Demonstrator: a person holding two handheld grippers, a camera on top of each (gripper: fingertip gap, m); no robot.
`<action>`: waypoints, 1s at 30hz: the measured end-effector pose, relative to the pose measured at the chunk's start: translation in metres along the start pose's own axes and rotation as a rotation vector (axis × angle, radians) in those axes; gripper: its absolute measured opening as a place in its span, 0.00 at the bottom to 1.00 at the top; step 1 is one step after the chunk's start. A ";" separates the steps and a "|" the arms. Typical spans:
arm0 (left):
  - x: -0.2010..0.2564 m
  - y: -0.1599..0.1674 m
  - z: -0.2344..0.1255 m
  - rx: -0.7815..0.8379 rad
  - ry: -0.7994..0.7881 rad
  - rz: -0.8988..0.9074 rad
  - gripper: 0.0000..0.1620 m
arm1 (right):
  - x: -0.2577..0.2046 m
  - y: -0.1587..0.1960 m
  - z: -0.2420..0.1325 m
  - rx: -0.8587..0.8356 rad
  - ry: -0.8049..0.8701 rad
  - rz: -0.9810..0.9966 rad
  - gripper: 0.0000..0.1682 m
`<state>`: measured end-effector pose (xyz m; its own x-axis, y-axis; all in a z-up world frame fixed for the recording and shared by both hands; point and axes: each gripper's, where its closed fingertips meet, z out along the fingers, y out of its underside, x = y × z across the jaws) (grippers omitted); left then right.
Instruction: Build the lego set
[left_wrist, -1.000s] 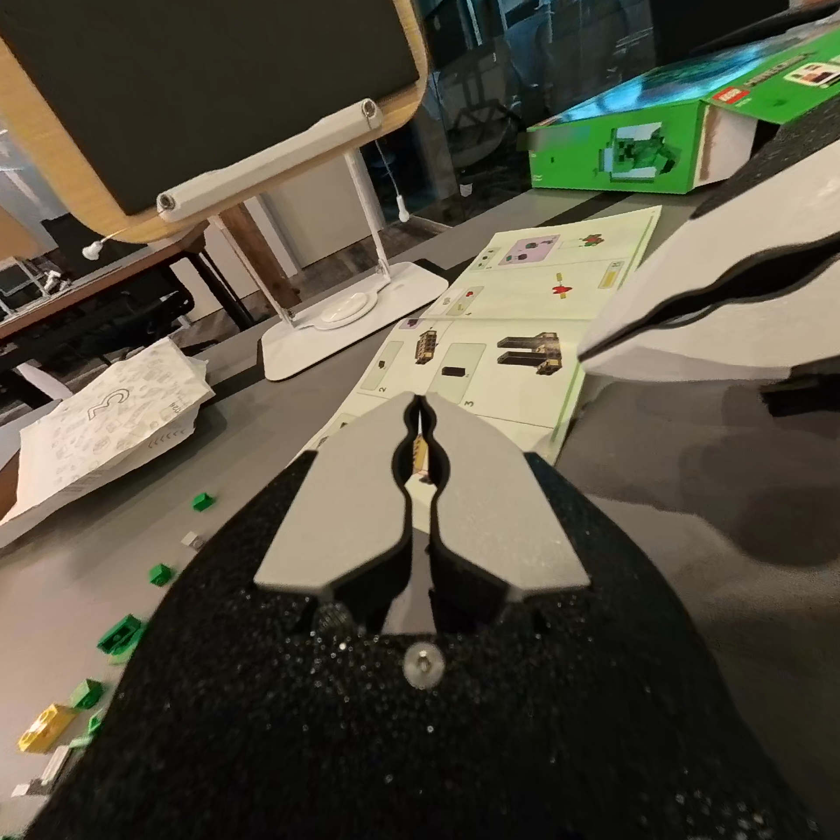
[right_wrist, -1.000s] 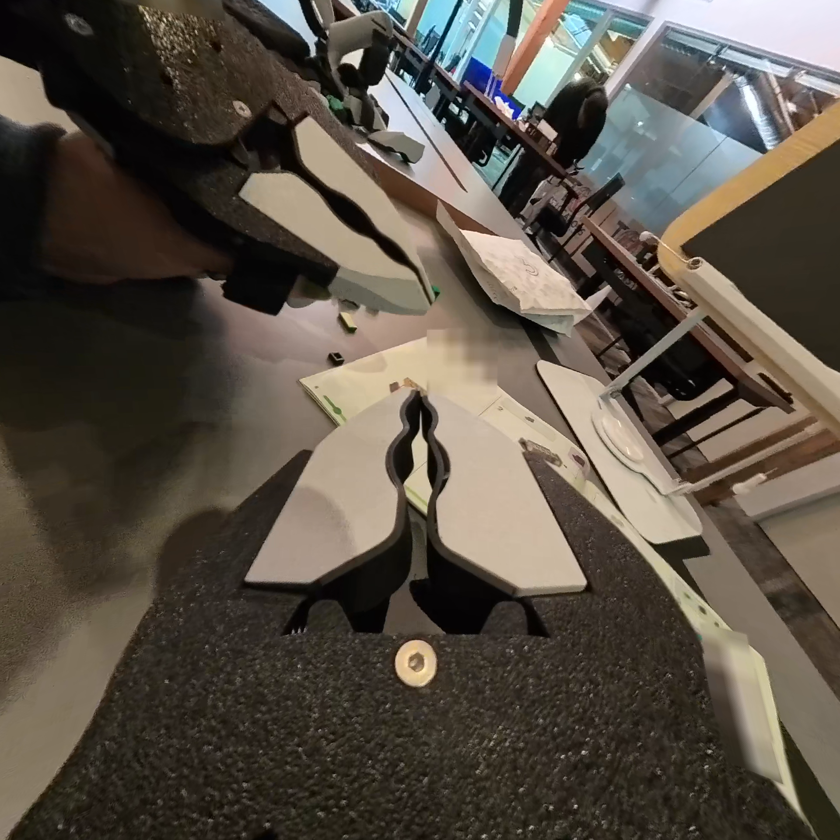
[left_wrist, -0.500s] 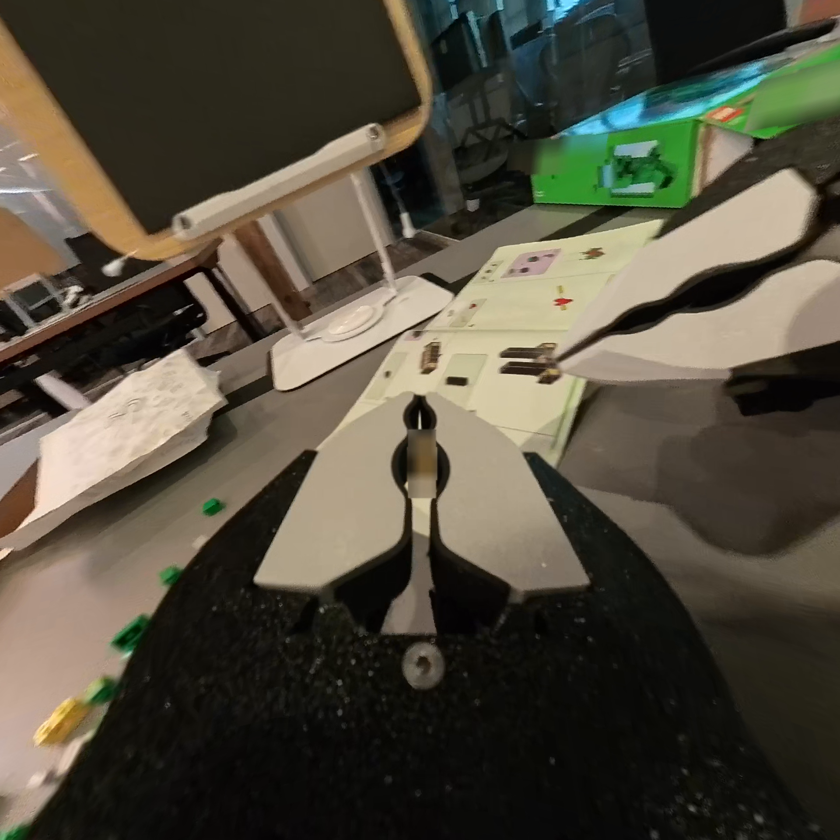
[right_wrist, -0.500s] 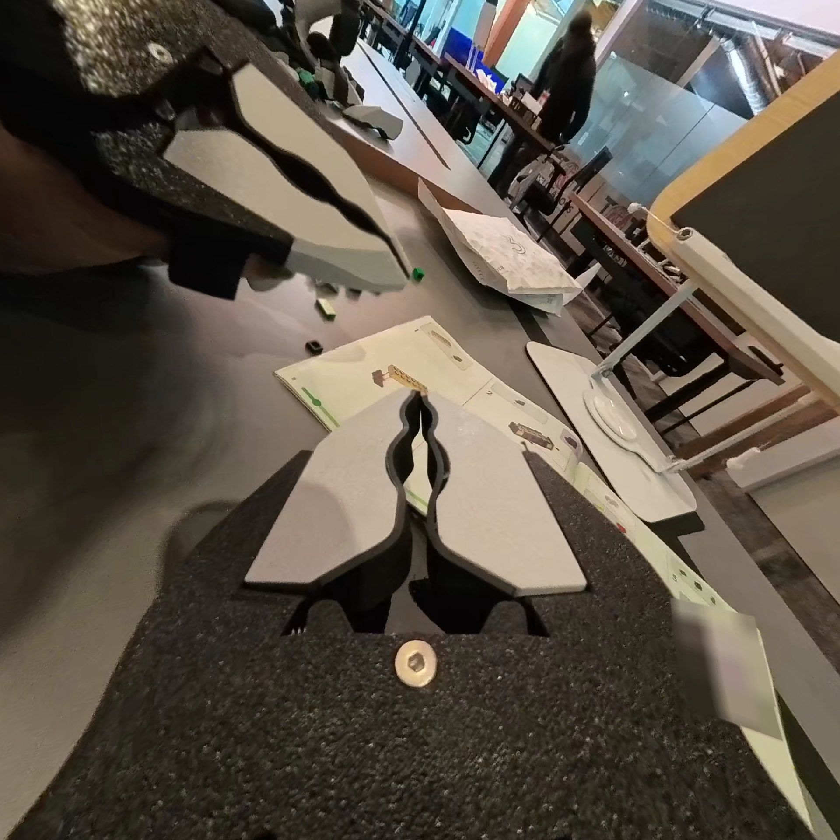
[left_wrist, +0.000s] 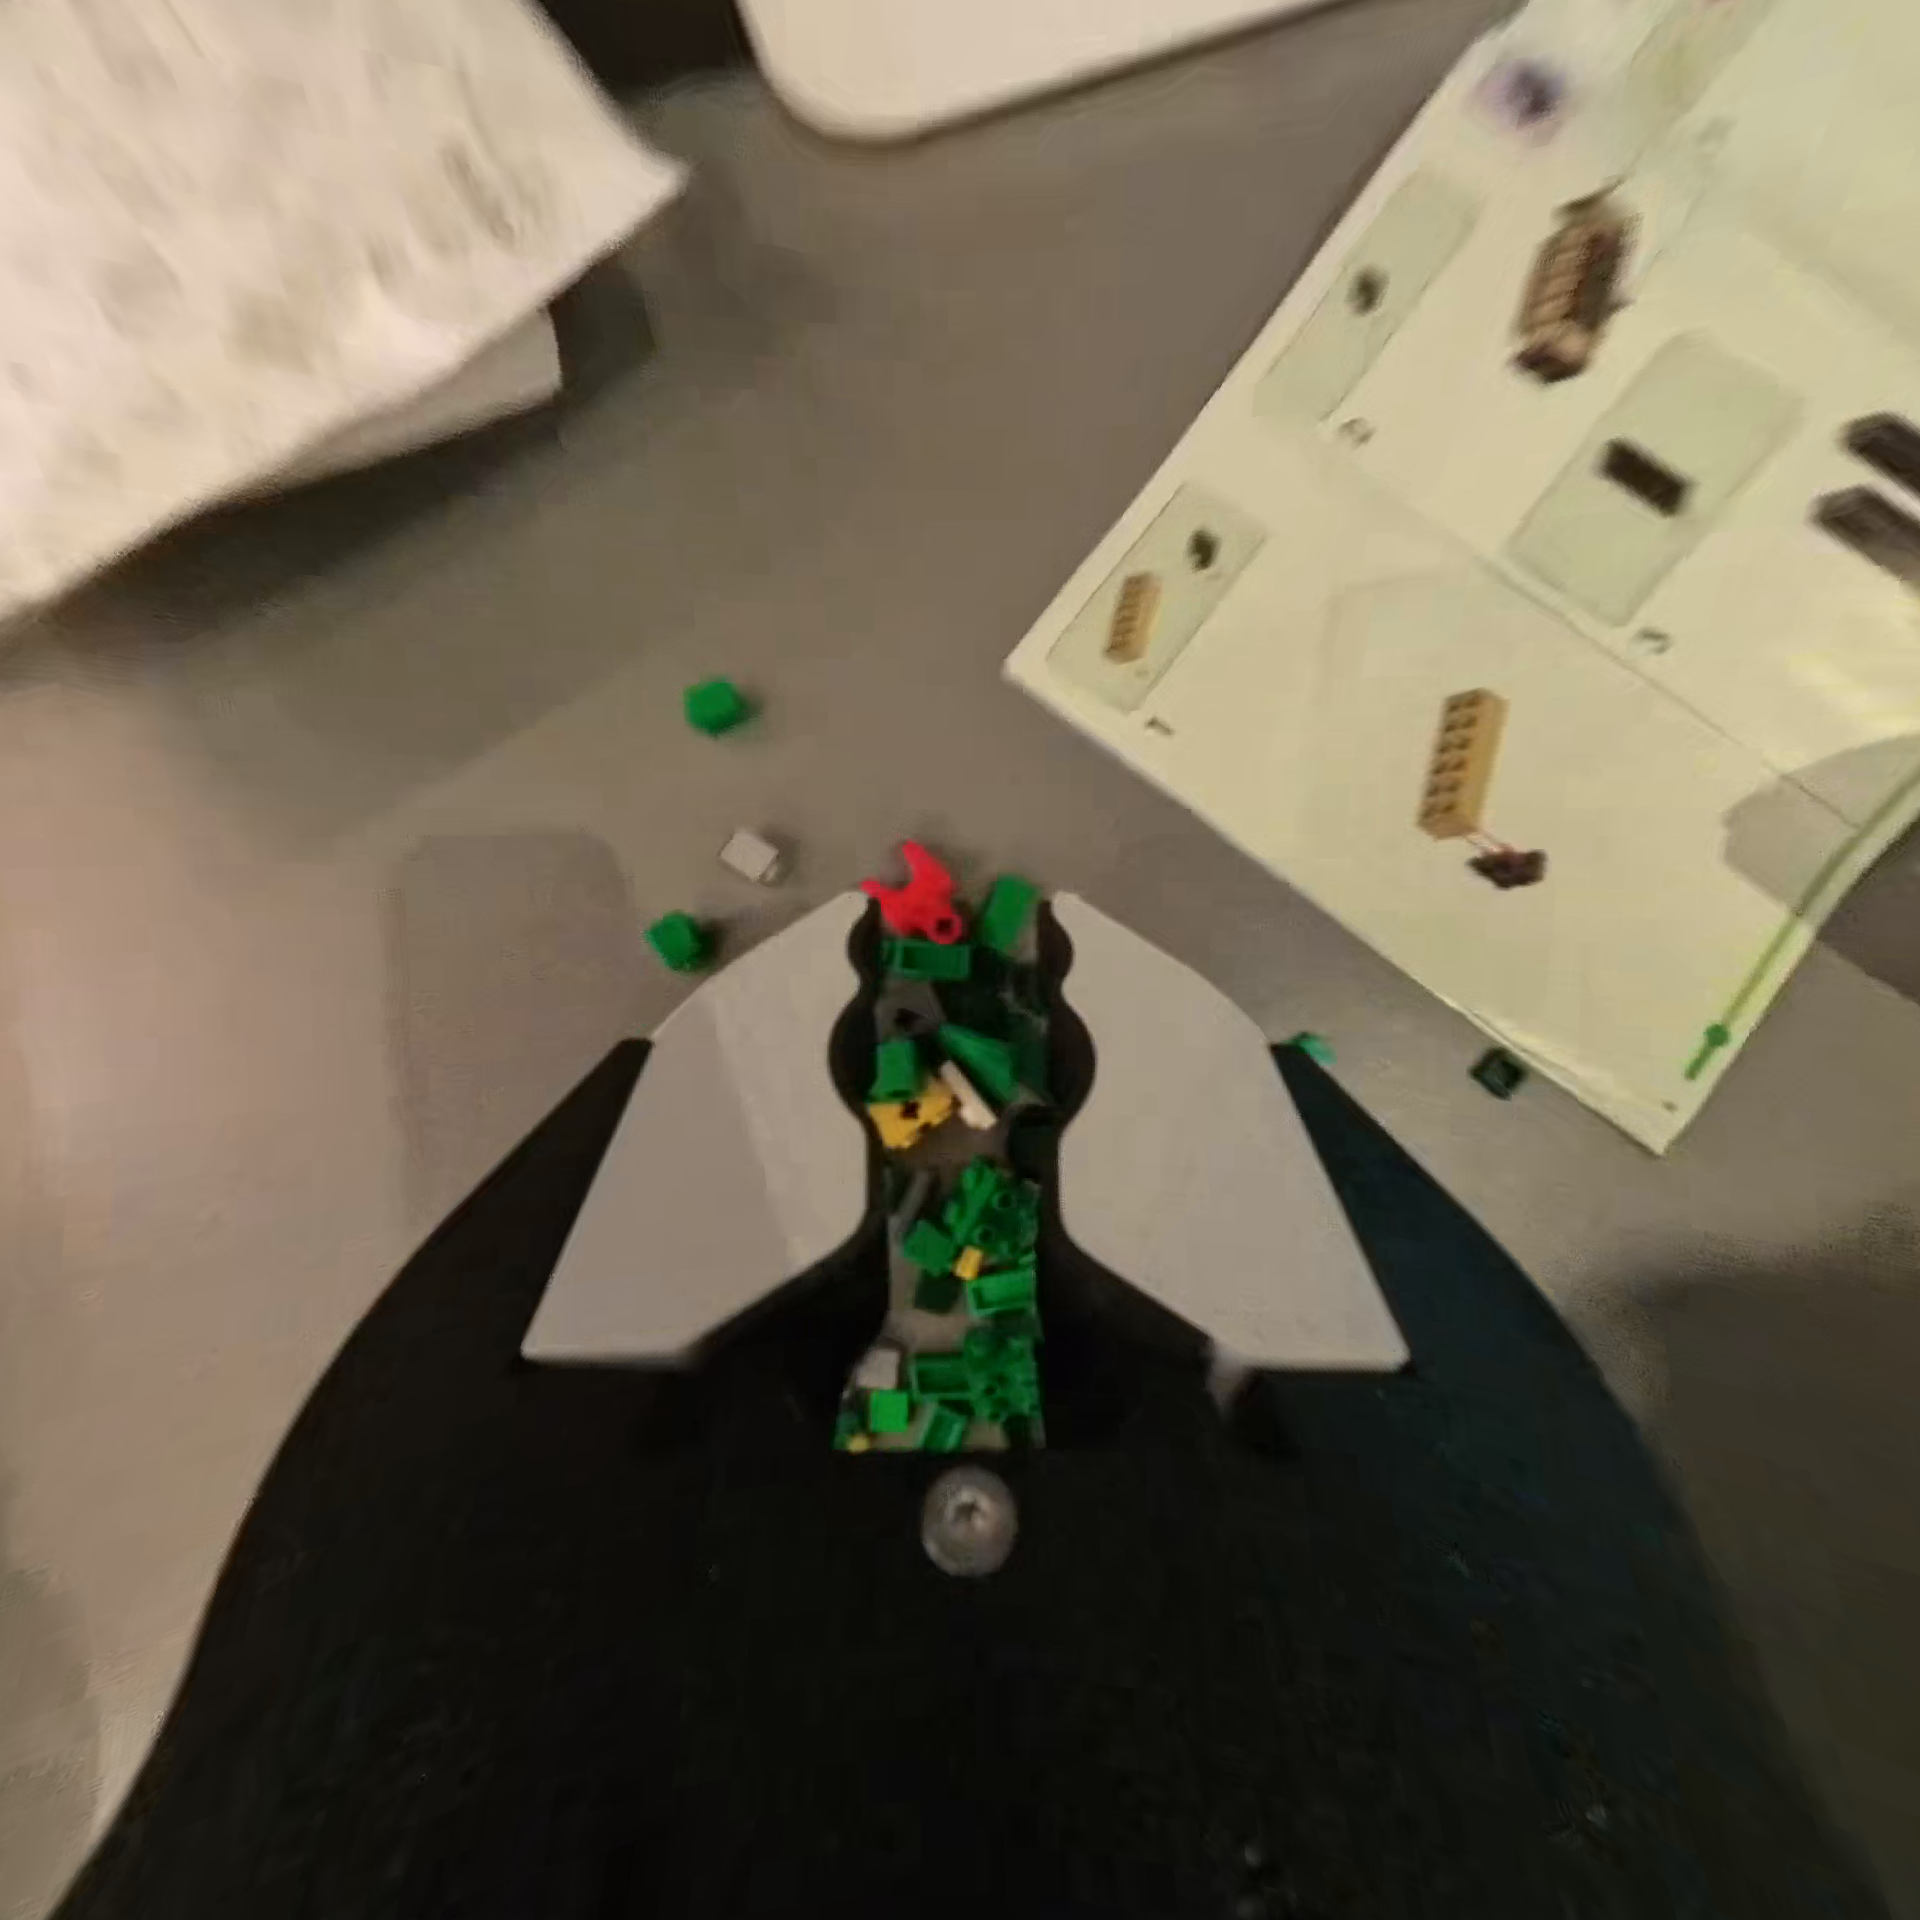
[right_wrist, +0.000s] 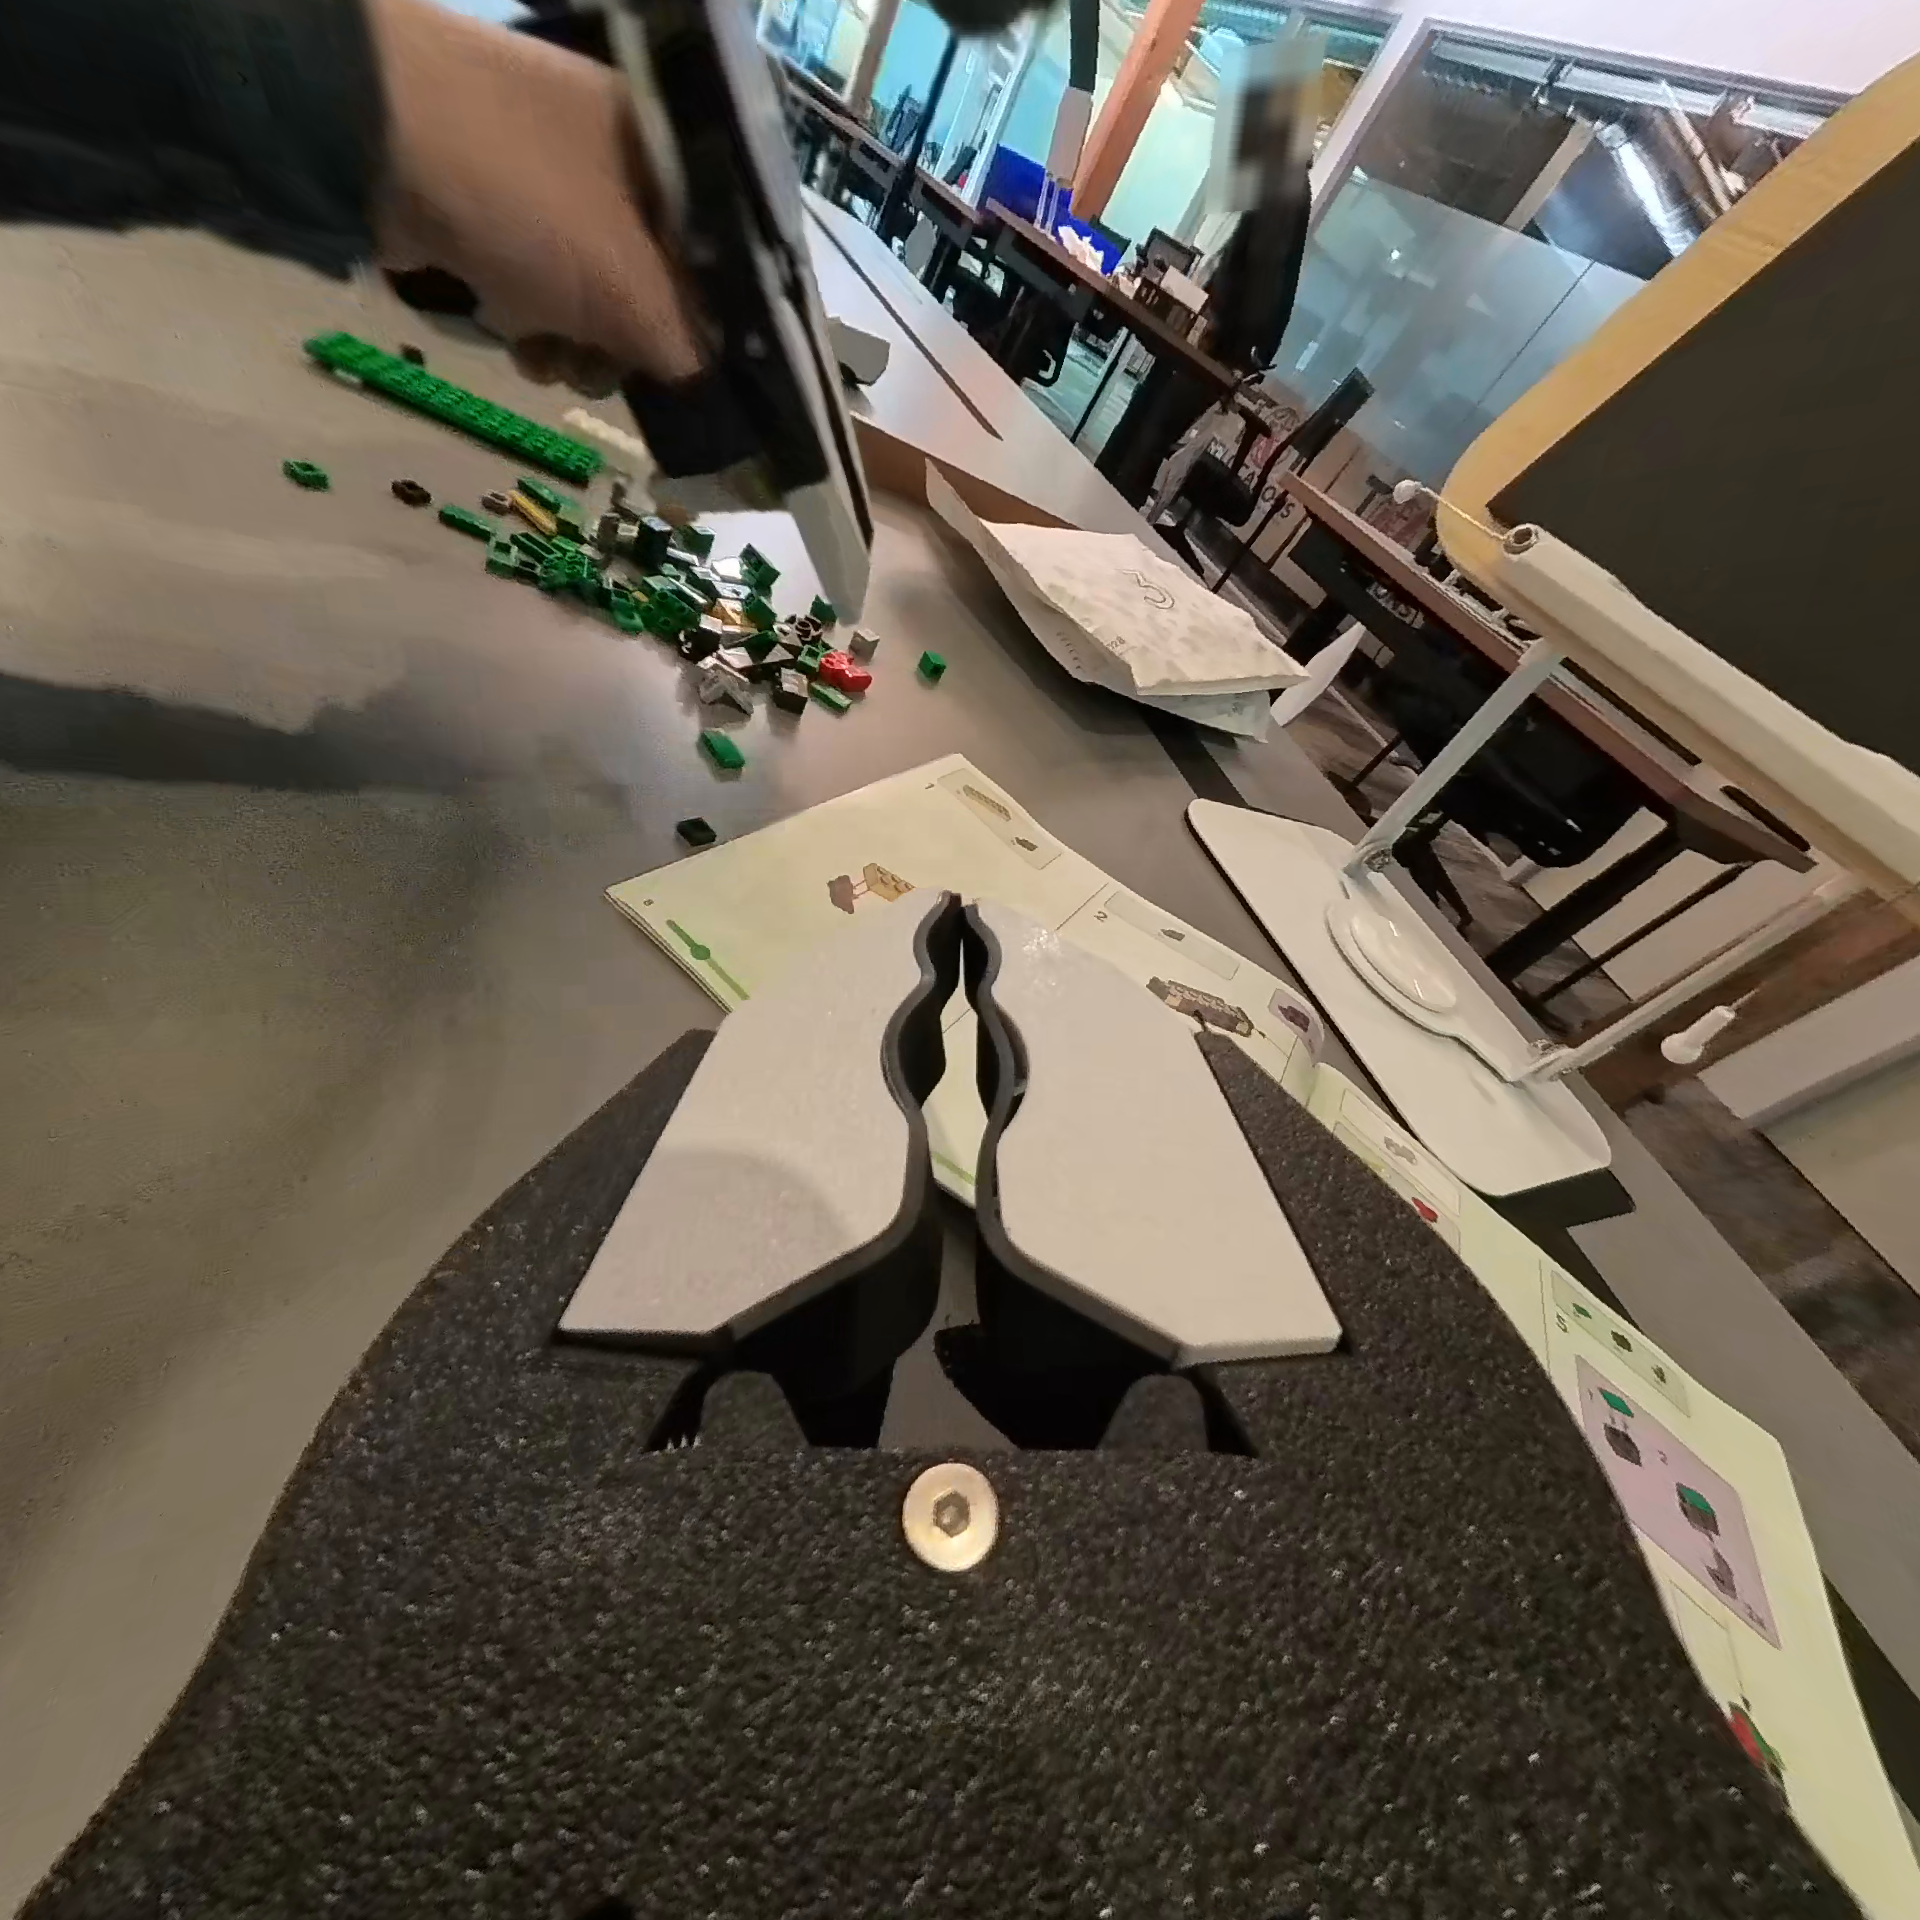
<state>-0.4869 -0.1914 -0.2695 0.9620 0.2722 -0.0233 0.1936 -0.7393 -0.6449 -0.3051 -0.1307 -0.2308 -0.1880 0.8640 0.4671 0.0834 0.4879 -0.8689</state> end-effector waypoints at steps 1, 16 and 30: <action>-0.008 0.002 0.006 -0.068 0.008 -0.049 0.18 | 0.000 0.000 0.000 0.002 -0.001 0.001 0.00; -0.008 0.006 0.024 -0.509 0.082 -0.226 0.13 | 0.001 -0.001 0.003 0.009 -0.016 0.019 0.00; -0.011 0.015 0.033 -0.591 0.037 -0.209 0.12 | -0.003 -0.002 0.004 0.011 -0.035 0.010 0.00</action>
<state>-0.5013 -0.1852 -0.3042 0.8964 0.4339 0.0910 0.4418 -0.8914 -0.1010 -0.3089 -0.1349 -0.2313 -0.2208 0.8641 0.4523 0.0750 0.4774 -0.8755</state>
